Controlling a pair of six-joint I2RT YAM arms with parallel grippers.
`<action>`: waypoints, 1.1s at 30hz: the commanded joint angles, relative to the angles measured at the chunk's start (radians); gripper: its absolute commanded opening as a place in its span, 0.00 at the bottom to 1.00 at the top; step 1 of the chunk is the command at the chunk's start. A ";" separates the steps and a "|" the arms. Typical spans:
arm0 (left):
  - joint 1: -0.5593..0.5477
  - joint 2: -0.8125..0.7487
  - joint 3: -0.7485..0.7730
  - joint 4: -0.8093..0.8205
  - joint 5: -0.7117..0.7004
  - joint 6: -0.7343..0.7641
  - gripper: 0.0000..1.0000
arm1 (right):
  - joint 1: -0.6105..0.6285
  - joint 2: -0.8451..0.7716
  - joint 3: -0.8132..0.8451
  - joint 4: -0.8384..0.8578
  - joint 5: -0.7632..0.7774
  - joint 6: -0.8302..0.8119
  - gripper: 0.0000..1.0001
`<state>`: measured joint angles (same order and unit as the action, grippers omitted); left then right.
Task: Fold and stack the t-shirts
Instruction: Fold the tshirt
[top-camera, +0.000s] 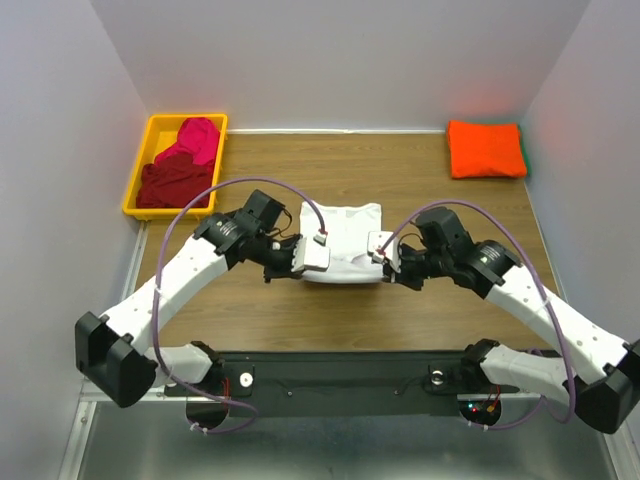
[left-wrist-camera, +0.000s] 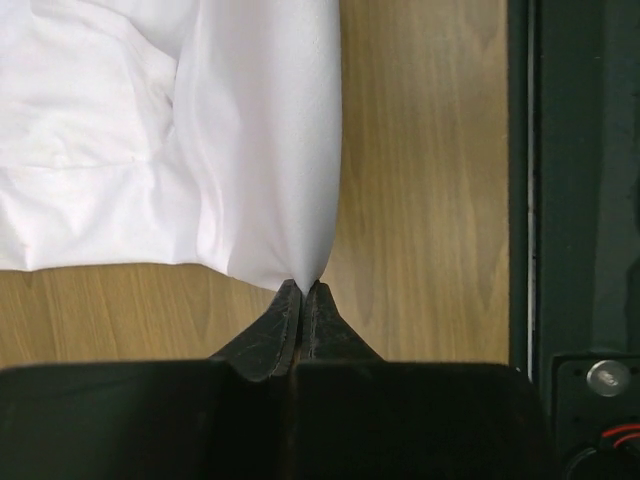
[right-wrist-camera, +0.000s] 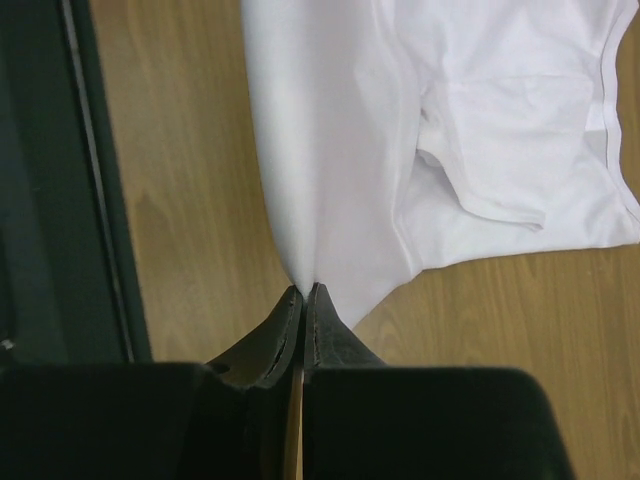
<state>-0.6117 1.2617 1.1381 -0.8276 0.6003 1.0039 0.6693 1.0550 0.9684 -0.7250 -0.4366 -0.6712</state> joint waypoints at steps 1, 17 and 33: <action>-0.043 -0.100 -0.041 -0.107 0.065 -0.017 0.00 | 0.006 -0.095 0.039 -0.155 -0.143 0.024 0.01; -0.021 0.089 0.155 -0.286 0.145 0.068 0.00 | -0.007 -0.023 0.141 -0.260 -0.119 -0.109 0.01; 0.182 0.688 0.552 -0.286 0.219 0.245 0.00 | -0.413 0.571 0.245 -0.197 -0.284 -0.528 0.09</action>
<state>-0.4732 1.8584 1.5944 -1.0584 0.7990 1.2007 0.2733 1.5436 1.1664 -0.9482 -0.7170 -1.1137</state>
